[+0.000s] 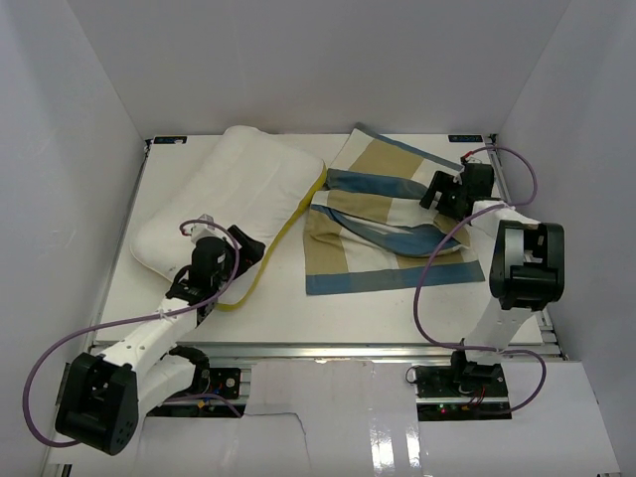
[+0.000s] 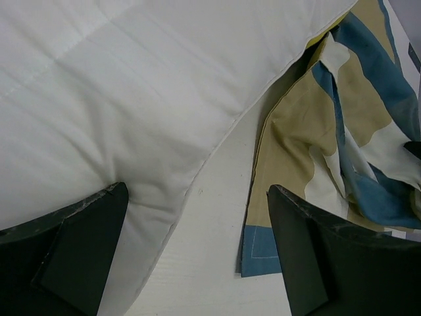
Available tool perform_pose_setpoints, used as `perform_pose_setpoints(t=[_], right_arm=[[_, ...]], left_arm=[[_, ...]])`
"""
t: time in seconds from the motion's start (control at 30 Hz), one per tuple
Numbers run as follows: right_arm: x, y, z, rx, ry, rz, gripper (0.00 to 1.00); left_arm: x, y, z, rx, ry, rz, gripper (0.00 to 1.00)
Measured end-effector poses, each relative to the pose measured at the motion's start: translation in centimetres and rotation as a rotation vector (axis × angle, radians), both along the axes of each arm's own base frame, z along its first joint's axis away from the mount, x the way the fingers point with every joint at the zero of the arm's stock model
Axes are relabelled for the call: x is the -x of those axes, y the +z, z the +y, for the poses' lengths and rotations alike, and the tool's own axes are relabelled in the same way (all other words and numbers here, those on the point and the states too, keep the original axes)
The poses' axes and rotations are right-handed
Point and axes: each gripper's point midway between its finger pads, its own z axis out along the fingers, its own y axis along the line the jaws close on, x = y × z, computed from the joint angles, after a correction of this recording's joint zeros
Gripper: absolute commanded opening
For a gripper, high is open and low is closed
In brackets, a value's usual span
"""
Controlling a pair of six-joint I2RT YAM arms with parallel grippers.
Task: Remove the pillowcase from the pillow
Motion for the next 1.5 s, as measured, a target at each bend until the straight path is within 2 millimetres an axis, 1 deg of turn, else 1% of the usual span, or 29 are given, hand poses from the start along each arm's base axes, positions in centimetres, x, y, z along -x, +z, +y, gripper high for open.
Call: perform_pose_setpoints(t=[0.1, 0.17, 0.23, 0.33, 0.37, 0.4, 0.43, 0.47, 0.5, 0.53, 0.57, 0.6, 0.63, 0.67, 0.7, 0.73, 0.8, 0.83, 0.87, 0.93, 1.03, 1.1, 1.2, 1.37, 1.5], right_arm=[[0.3, 1.4, -0.8, 0.034, -0.035, 0.015, 0.92], [0.4, 3.1, -1.7, 0.066, -0.07, 0.009, 0.92], [0.6, 5.5, -2.2, 0.092, -0.096, -0.022, 0.91], [1.6, 9.6, -2.2, 0.113, -0.11, -0.097, 0.9], [1.8, 11.1, -1.6, 0.113, -0.1, -0.137, 0.89], [2.0, 12.3, -0.7, 0.109, -0.081, -0.172, 0.89], [2.2, 13.4, 0.8, 0.102, -0.048, -0.208, 0.89], [2.3, 14.2, 2.8, 0.092, -0.003, -0.24, 0.89], [2.6, 14.5, 5.4, 0.078, 0.058, -0.264, 0.89], [2.8, 14.5, 8.4, 0.06, 0.125, -0.278, 0.89], [3.1, 14.0, 11.1, 0.045, 0.188, -0.279, 0.88], [3.6, 13.1, 14.3, 0.028, 0.259, -0.271, 0.88], [4.0, 12.0, 16.8, 0.011, 0.317, -0.256, 0.88], [4.6, 10.4, 19.3, -0.011, 0.37, -0.227, 0.87], [5.1, 8.9, 20.9, -0.023, 0.406, -0.197, 0.87], [5.6, 6.9, 22.1, -0.029, 0.43, -0.156, 0.87], [6.6, 3.3, 23.0, -0.024, 0.446, -0.074, 0.87], [7.2, 1.6, 23.1, -0.022, 0.442, -0.03, 0.87], [7.6, 0.7, 22.9, -0.019, 0.436, -0.006, 0.86], [8.2, -0.8, 22.3, -0.012, 0.407, 0.041, 0.86], [9.0, -1.8, 21.1, -0.004, 0.347, 0.068, 0.86], [10.2, -2.5, 20.0, 0.007, 0.313, 0.089, 0.86], [12.0, -2.6, 18.4, 0.015, 0.27, 0.09, 0.87], [14.3, -2.8, 16.0, 0.04, 0.216, 0.083, 0.88], [15.7, -2.7, 15.0, 0.046, 0.208, 0.072, 0.89]], left_arm=[[-0.4, 0.5, -0.1, -0.016, -0.007, 0.003, 0.98], [-0.8, 1.2, -0.2, -0.023, -0.014, -0.004, 0.98], [-1.0, 2.0, -0.5, -0.028, -0.032, -0.015, 0.98], [-1.4, 3.8, -0.9, -0.043, -0.068, -0.035, 0.98], [-1.6, 4.5, -1.0, -0.053, -0.076, -0.042, 0.98], [-1.9, 5.2, -1.1, -0.06, -0.081, -0.05, 0.98], [-2.3, 6.0, -1.1, -0.069, -0.082, -0.061, 0.98], [-2.6, 6.5, -1.1, -0.075, -0.083, -0.066, 0.98], [-2.9, 6.8, -1.1, -0.081, -0.08, -0.067, 0.98], [-3.1, 6.9, -1.2, -0.084, -0.079, -0.067, 0.98], [-3.2, 6.6, -1.2, -0.087, -0.077, -0.059, 0.98], [-3.2, 6.1, -1.1, -0.09, -0.075, -0.044, 0.98], [-3.0, 5.3, -1.1, -0.092, -0.074, -0.024, 0.98], [-2.9, 4.6, -1.0, -0.095, -0.072, -0.006, 0.98], [-2.5, 3.7, -0.9, -0.098, -0.071, 0.016, 0.98], [-2.1, 2.7, -0.7, -0.105, -0.067, 0.04, 0.98], [-1.3, 1.1, -0.1, -0.122, -0.054, 0.084, 0.98], [-1.0, 0.6, 0.2, -0.129, -0.044, 0.099, 0.98], [-0.8, 0.3, 0.4, -0.135, -0.036, 0.106, 0.98], [-0.5, 0.3, 0.8, -0.129, -0.023, 0.099, 0.98], [-0.2, 0.9, 1.0, -0.099, -0.022, 0.065, 0.98], [0.1, 0.9, 0.9, -0.08, -0.032, 0.054, 0.98], [0.3, 0.6, 0.6, -0.07, -0.046, 0.059, 0.98], [0.6, 0.7, 0.1, -0.051, -0.074, 0.047, 0.98], [0.7, 1.5, -0.9, -0.031, -0.135, 0.021, 0.98]])
